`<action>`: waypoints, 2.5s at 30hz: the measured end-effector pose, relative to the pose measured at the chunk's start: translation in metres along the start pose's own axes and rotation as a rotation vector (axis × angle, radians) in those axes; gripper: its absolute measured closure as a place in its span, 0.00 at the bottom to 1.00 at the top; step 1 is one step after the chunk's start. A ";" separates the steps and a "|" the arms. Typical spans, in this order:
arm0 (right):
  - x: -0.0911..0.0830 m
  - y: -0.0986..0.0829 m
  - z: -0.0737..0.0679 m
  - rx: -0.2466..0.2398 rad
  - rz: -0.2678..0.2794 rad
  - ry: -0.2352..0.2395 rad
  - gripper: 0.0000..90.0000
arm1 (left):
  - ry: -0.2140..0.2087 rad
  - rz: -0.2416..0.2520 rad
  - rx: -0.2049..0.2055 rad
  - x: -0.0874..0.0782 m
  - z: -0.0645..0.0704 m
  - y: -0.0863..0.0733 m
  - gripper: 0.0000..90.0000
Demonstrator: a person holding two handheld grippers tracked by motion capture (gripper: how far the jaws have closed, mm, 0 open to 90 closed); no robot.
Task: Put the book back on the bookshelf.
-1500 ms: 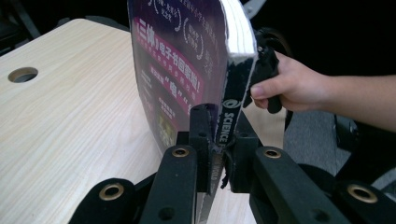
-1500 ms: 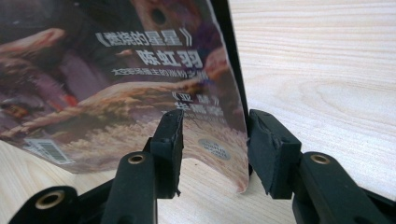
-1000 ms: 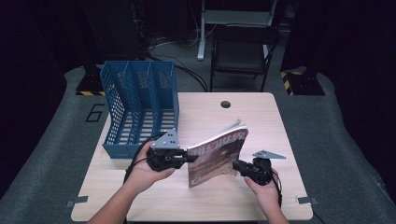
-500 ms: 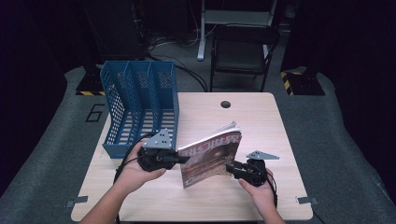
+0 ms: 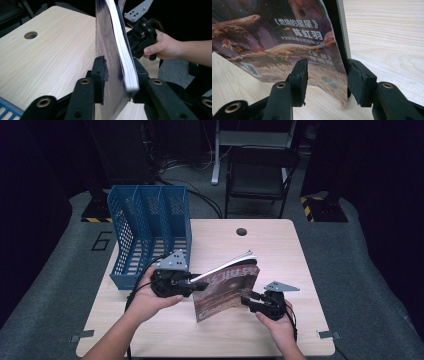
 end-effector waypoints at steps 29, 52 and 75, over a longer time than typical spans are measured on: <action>0.002 0.000 0.000 -0.006 -0.004 0.001 0.56 | 0.071 -0.037 -0.015 0.024 -0.004 0.053 0.77; 0.003 0.001 -0.001 0.004 -0.002 0.002 0.56 | 0.067 -0.106 -0.028 0.037 -0.007 0.052 0.92; 0.004 0.001 -0.001 0.010 -0.008 0.005 0.56 | 0.087 -0.179 -0.071 0.039 -0.007 0.057 0.92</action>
Point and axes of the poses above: each handheld gripper's, and its own axes: x roughly forward along the jaws, y roughly out of its top, z roughly to its right, the point moved 1 cm from there along x, roughly forward along the jaws, and after that the axes turned 2 degrees about x, right-handed, at the moved point
